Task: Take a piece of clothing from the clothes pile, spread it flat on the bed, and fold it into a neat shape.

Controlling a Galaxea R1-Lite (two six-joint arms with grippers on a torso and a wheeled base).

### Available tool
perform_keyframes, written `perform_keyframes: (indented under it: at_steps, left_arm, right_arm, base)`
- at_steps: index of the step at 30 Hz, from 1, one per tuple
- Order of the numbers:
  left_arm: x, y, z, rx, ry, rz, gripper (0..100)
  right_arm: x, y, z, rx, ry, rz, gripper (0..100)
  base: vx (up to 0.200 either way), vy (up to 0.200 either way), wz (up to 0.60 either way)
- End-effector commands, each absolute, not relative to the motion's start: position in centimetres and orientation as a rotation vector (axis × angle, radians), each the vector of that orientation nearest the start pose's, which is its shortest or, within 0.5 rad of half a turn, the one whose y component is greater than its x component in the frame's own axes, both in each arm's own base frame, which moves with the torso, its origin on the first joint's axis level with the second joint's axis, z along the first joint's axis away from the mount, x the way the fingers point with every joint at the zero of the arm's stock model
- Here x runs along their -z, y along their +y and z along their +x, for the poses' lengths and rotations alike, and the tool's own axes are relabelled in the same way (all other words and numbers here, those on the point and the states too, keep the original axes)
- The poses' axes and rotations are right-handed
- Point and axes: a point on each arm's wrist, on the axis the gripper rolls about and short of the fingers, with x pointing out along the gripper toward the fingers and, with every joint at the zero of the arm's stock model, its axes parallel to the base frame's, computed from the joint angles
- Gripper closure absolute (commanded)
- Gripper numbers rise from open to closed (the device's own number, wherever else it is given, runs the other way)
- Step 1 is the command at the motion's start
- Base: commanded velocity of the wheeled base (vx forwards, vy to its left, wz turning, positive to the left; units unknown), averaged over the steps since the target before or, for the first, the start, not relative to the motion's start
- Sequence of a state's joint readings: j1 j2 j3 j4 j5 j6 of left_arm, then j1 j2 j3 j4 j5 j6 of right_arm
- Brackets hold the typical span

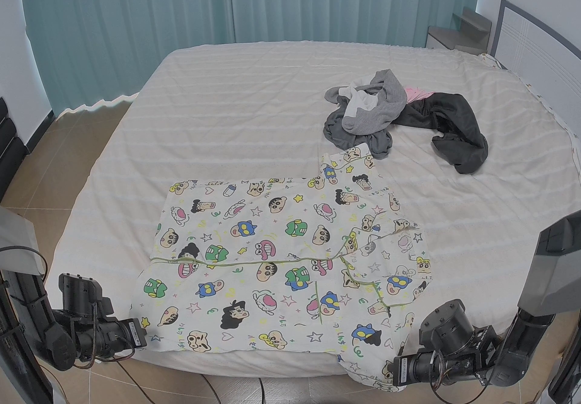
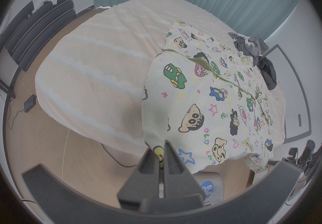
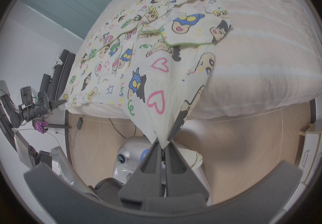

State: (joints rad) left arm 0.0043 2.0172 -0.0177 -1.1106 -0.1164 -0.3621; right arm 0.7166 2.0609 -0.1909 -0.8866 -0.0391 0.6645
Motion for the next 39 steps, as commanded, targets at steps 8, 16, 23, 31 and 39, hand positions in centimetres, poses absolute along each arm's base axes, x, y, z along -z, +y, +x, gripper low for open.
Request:
perform_keyframes:
  at_steps: [8, 16, 23, 31, 39]
  left_arm:
    - [-2.7, -0.6, 22.9, -0.045, 0.691, -0.478, 100]
    - [-4.0, -0.9, 27.4, -0.114, 0.541, -0.508, 100]
    - [-2.9, -1.2, 32.0, -0.127, 0.487, -0.503, 100]
    - [-2.1, -1.4, 35.4, -0.129, 0.511, -0.502, 100]
    - [-3.1, -2.3, 37.8, -0.128, 0.507, -0.566, 100]
  right_arm:
    - [-4.8, 13.7, 20.5, -0.278, 0.832, 0.391, 100]
    - [-7.2, 13.3, 24.5, -0.233, 0.699, 0.471, 100]
    - [-6.7, 13.4, 27.9, -0.2, 0.657, 0.497, 100]
    - [-5.1, 13.9, 30.4, -0.187, 0.64, 0.502, 100]
    - [-3.8, 13.6, 33.3, -0.157, 0.603, 0.52, 100]
  base:
    - [0.0, 0.0, 0.0]
    - [0.0, 0.0, 0.0]
    - [0.0, 0.0, 0.0]
    - [0.0, 0.0, 0.0]
    - [0.0, 0.0, 0.0]
